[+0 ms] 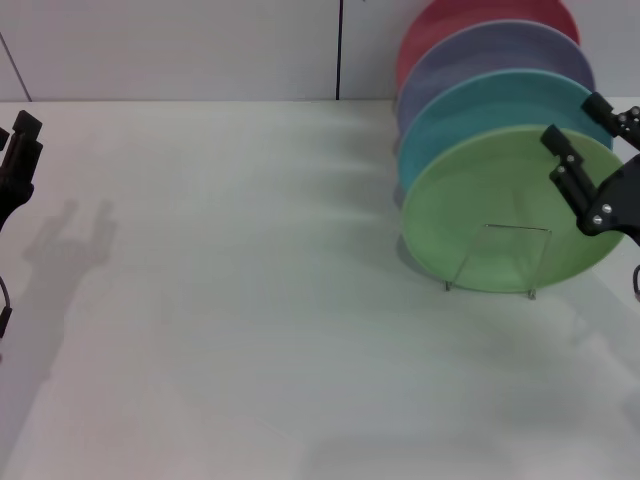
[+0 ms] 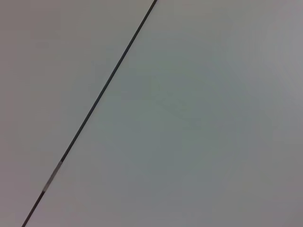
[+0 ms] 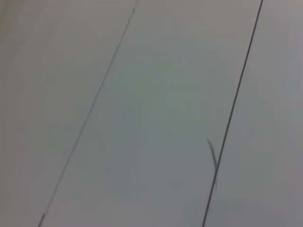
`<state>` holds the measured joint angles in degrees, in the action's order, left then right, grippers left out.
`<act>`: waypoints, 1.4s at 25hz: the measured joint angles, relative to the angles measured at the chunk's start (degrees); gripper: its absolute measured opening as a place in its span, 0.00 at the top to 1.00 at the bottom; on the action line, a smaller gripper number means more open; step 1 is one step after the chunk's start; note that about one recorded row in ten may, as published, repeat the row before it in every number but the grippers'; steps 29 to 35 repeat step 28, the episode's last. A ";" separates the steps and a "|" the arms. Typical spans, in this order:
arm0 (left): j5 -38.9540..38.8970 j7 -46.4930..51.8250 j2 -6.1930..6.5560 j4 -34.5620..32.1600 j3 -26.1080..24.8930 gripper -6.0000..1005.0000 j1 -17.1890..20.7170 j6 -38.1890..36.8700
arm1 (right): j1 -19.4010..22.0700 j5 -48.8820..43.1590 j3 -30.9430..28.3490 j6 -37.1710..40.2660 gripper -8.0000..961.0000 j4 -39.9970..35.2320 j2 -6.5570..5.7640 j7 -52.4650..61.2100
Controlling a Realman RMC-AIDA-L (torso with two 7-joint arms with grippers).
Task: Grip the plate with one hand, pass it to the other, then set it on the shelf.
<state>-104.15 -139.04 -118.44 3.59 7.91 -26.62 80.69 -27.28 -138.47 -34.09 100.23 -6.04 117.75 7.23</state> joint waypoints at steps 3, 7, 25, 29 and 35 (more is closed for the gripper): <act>0.00 0.03 0.02 -0.24 0.00 0.49 0.05 0.00 | 0.67 0.78 -0.40 4.26 0.54 -0.39 -0.17 3.35; 0.01 -0.19 0.01 -0.82 0.00 0.49 -0.02 0.28 | 3.58 9.26 -0.94 12.44 0.53 -0.15 -0.50 9.83; -0.09 -12.34 0.16 -12.79 -2.87 0.49 3.49 5.30 | 9.24 41.88 2.73 -9.73 0.49 -4.47 0.75 20.96; -0.14 -13.17 0.21 -14.12 -3.34 0.49 3.81 5.30 | 8.54 41.40 4.22 -12.10 0.49 -4.93 0.91 20.79; -0.14 -13.17 0.21 -14.12 -3.34 0.49 3.81 5.30 | 8.54 41.40 4.22 -12.10 0.49 -4.93 0.91 20.79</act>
